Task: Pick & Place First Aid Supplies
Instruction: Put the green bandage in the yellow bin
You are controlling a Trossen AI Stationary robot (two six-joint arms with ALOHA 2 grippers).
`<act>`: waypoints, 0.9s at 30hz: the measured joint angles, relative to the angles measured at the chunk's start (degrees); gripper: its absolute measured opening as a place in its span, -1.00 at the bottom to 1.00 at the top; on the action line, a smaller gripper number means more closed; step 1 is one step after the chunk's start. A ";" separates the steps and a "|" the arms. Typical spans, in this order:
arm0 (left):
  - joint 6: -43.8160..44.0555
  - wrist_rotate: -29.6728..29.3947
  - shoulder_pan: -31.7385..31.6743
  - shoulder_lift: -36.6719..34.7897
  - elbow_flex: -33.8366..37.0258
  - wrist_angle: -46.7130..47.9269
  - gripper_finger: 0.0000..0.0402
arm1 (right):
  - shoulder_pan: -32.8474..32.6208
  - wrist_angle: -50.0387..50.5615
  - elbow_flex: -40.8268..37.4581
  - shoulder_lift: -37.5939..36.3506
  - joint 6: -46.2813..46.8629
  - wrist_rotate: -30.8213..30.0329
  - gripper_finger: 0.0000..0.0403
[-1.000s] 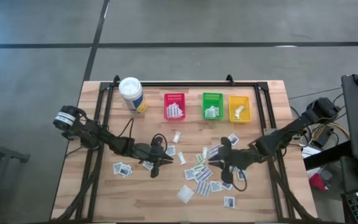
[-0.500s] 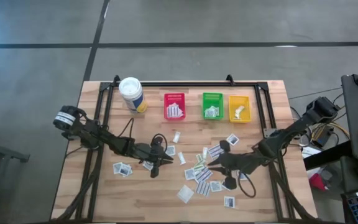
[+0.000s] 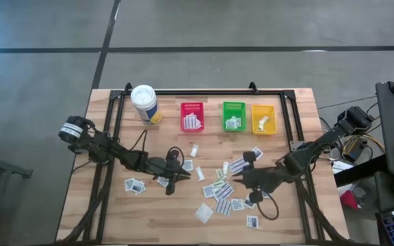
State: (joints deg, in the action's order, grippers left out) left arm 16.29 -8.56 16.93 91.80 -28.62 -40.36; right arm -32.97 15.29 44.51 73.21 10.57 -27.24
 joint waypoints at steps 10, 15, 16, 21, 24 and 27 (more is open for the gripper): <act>-0.02 -0.52 -0.04 -0.01 0.01 0.04 -0.68 | 0.38 0.39 0.00 0.00 -1.77 0.07 -0.58; -0.02 -0.52 -0.04 0.01 0.00 0.07 -0.68 | 0.35 0.37 0.00 0.00 0.71 0.46 -0.43; -0.02 -0.52 -0.04 0.01 0.00 0.07 -0.68 | 0.35 0.37 -0.01 0.00 1.85 0.69 -0.41; -0.02 -0.54 -0.05 0.01 0.00 0.14 -0.68 | 0.22 -0.07 -0.02 3.24 2.15 3.15 -0.37; -0.02 -0.54 -0.07 0.01 0.00 0.26 -0.68 | 0.00 -1.07 0.00 6.98 -0.09 3.73 -0.38; -0.02 -0.54 -0.07 0.01 0.00 0.24 -0.68 | -0.17 -1.05 0.77 10.40 -2.54 3.76 -0.42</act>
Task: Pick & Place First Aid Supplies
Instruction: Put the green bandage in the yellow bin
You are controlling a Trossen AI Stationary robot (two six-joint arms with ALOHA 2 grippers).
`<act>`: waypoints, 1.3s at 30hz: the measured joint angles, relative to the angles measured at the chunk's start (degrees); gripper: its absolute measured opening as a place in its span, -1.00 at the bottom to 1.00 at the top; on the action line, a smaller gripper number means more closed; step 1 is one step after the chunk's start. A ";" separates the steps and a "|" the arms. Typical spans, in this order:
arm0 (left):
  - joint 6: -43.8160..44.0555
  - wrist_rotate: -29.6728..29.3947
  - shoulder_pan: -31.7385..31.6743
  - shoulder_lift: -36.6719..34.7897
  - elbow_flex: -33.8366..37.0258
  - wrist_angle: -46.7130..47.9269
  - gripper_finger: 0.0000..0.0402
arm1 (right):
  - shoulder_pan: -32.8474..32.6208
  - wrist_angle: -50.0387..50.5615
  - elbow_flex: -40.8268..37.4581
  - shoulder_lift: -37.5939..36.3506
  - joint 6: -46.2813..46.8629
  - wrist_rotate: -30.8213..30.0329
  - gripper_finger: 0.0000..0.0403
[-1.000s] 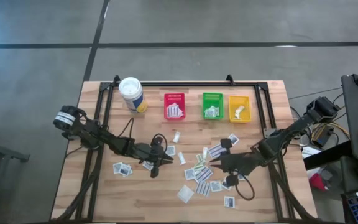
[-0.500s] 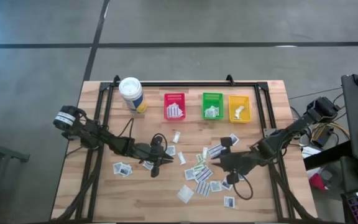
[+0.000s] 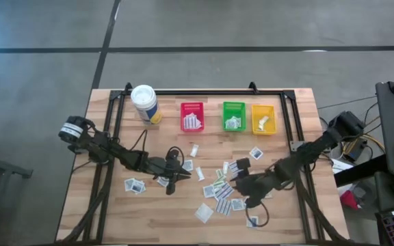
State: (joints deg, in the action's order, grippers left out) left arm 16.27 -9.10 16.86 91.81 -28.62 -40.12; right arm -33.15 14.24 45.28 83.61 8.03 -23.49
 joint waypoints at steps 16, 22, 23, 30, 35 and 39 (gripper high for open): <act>0.01 0.00 -0.11 0.00 0.00 -0.19 -0.68 | 0.04 5.93 11.44 16.54 -7.15 -0.06 -0.53; 0.03 0.00 -0.11 0.00 0.00 -0.06 -0.68 | 0.40 9.59 14.64 20.16 -6.75 -0.58 -0.52; 0.11 0.00 -0.11 0.00 0.00 -0.08 -0.68 | 0.54 9.59 14.88 20.42 -6.73 -0.70 -0.53; 0.17 0.00 -0.11 0.00 0.00 -0.10 -0.68 | 2.40 9.47 14.88 21.26 -5.42 -1.11 -0.59; 0.20 0.00 -0.11 0.00 0.00 -0.11 -0.68 | 2.99 9.12 14.17 21.38 -4.23 -0.90 -0.58; 0.15 0.00 -0.11 0.00 0.00 -0.11 -0.68 | 3.06 9.08 13.64 21.43 -3.91 -0.47 -0.56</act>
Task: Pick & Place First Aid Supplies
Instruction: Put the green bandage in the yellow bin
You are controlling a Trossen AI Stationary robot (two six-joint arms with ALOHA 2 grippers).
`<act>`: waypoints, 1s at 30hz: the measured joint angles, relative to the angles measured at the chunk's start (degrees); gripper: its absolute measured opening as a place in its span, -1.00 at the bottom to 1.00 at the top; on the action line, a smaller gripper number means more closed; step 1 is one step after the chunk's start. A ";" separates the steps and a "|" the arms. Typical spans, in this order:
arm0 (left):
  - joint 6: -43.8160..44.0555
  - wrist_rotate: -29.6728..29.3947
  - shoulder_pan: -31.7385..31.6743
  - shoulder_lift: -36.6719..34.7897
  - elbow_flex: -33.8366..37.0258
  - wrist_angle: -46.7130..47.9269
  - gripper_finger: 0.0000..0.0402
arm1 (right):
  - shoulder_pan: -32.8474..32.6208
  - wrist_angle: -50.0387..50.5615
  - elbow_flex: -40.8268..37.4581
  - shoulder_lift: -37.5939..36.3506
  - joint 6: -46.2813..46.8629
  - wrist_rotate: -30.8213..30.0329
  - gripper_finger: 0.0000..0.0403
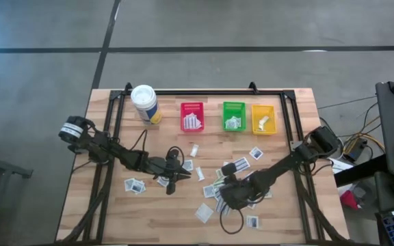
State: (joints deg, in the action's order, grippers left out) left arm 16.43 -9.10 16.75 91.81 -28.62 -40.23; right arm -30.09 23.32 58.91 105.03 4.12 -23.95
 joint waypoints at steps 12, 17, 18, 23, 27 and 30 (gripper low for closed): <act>-0.04 0.00 -0.09 0.00 0.00 -0.02 -0.68 | 1.41 -4.19 -2.86 0.06 1.49 -0.06 -0.60; -0.02 0.00 -0.09 0.00 0.00 -0.02 -0.68 | 2.19 -5.38 -3.78 0.09 1.53 -0.03 -0.60; -0.02 0.00 -0.09 0.00 0.00 -0.02 -0.68 | 2.19 -5.85 -4.04 0.09 1.52 -0.07 -0.60; -0.08 0.00 -0.09 0.00 0.00 -0.01 -0.68 | 2.25 -7.51 -4.19 0.09 2.43 0.01 -0.65; -0.31 0.00 -0.13 0.00 0.00 -0.01 -0.68 | 2.29 -7.71 -4.20 0.09 3.14 0.03 -0.75; -0.31 0.00 -0.13 0.00 0.00 0.00 -0.68 | 2.29 -7.73 -4.20 0.09 4.00 0.06 -0.84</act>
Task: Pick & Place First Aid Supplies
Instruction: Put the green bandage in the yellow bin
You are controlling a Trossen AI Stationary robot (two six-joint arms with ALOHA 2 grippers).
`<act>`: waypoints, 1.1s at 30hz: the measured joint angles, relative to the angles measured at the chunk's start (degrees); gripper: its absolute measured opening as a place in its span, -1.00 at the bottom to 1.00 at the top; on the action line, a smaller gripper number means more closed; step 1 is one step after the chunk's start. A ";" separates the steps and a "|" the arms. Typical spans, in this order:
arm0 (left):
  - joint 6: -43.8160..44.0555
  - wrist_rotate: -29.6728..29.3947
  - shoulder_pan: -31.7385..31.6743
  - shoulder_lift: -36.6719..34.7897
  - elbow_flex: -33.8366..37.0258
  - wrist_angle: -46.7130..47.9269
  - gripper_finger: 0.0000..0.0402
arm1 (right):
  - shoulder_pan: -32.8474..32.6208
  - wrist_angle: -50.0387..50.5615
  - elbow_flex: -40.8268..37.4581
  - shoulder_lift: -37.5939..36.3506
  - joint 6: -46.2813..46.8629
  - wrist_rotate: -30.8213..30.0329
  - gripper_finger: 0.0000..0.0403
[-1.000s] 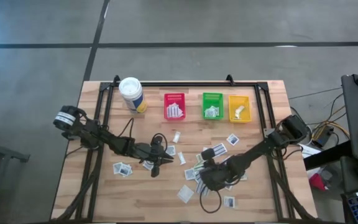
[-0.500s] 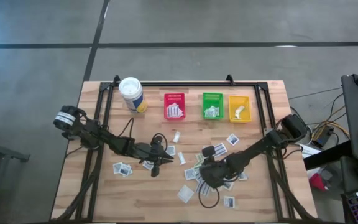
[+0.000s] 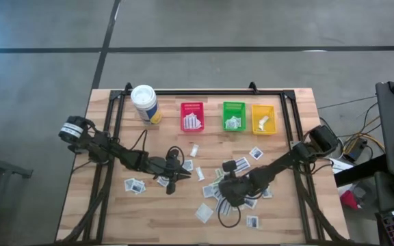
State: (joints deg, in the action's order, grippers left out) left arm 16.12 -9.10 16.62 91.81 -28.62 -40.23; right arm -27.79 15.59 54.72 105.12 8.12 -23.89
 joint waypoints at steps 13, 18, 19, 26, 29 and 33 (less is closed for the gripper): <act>0.31 0.00 0.00 0.00 0.02 0.00 -0.68 | -0.07 0.09 0.00 -0.79 2.91 0.50 -0.96; 0.20 0.02 -0.02 0.00 0.01 0.00 -0.68 | -0.07 0.77 0.02 -1.89 4.82 0.58 -0.96; 0.16 0.00 -0.02 0.00 0.01 0.01 -0.68 | -0.07 1.23 0.01 -2.25 4.99 0.56 -0.96; -1.09 0.02 -0.07 -0.33 0.04 1.64 -0.68 | -0.07 6.25 0.02 -5.34 7.52 0.09 -0.96; -1.12 0.01 -0.07 -1.46 0.04 4.20 -0.68 | -0.04 10.04 0.02 -7.07 9.40 -1.33 -0.96; -1.14 0.00 -0.10 -4.48 0.04 8.83 -0.68 | -0.03 14.23 -0.26 -9.74 12.51 -4.90 -0.96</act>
State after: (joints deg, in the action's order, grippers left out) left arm 14.98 -9.10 16.52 87.33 -28.58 -31.39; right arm -27.82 29.81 54.46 95.38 20.63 -28.79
